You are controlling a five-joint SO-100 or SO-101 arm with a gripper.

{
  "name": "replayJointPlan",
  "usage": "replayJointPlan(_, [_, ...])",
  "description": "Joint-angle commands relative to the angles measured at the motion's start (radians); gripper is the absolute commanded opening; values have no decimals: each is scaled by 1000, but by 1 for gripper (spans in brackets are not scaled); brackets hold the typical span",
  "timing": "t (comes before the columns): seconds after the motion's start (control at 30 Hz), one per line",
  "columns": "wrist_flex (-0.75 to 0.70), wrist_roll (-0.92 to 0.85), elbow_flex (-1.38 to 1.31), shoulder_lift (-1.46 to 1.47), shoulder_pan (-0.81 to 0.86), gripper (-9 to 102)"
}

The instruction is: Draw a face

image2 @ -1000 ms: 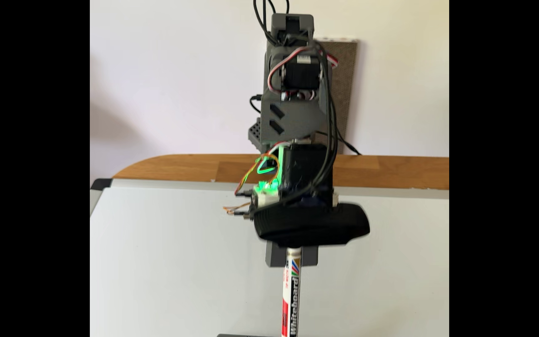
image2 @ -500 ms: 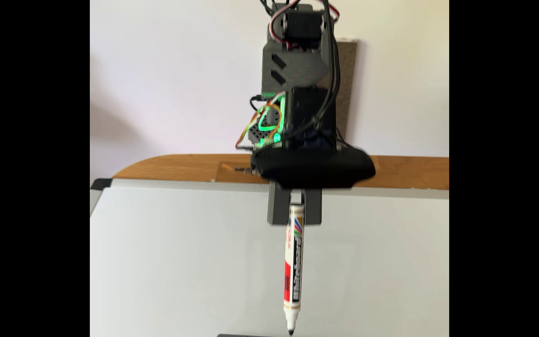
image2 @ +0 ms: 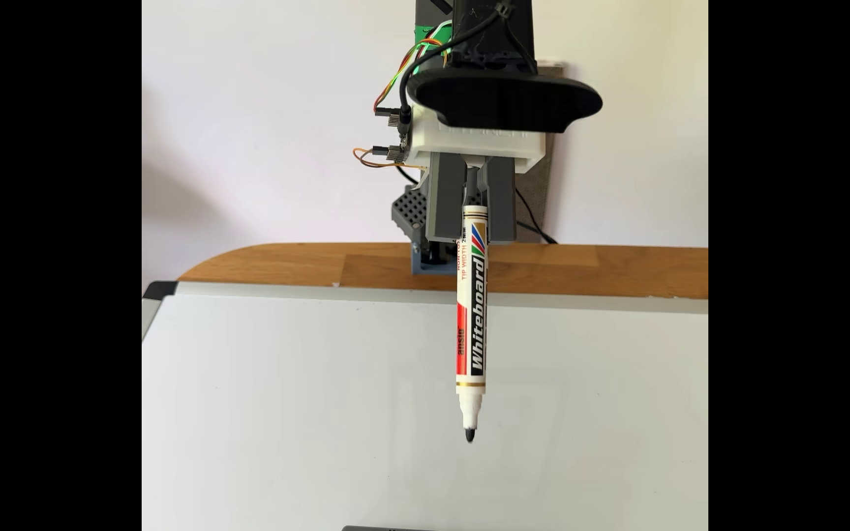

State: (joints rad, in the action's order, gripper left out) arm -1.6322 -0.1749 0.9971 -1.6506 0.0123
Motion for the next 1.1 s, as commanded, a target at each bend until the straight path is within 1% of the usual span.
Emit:
replayJointPlan(0.0, [-49,2,61,-121,-14,-1])
replayJointPlan(0.17, [-94,3,146,-175,-20,-1])
replayJointPlan(0.27, [-92,-6,181,-183,-26,-1])
replayJointPlan(0.4, [-92,-23,213,-192,-81,-1])
replayJointPlan(0.53, [-80,-196,239,-181,-135,-1])
replayJointPlan(0.6, [-49,-285,249,-181,-140,-1])
replayJointPlan(0.67, [-20,-419,264,-181,-140,-1])
replayJointPlan(0.8, [54,-764,345,-186,-141,-1])
replayJointPlan(0.87, [89,-890,394,-192,-135,-1])
replayJointPlan(0.93, [114,-963,439,-192,-130,-1])
replayJointPlan(1.07, [178,-1051,485,-187,-133,-1])
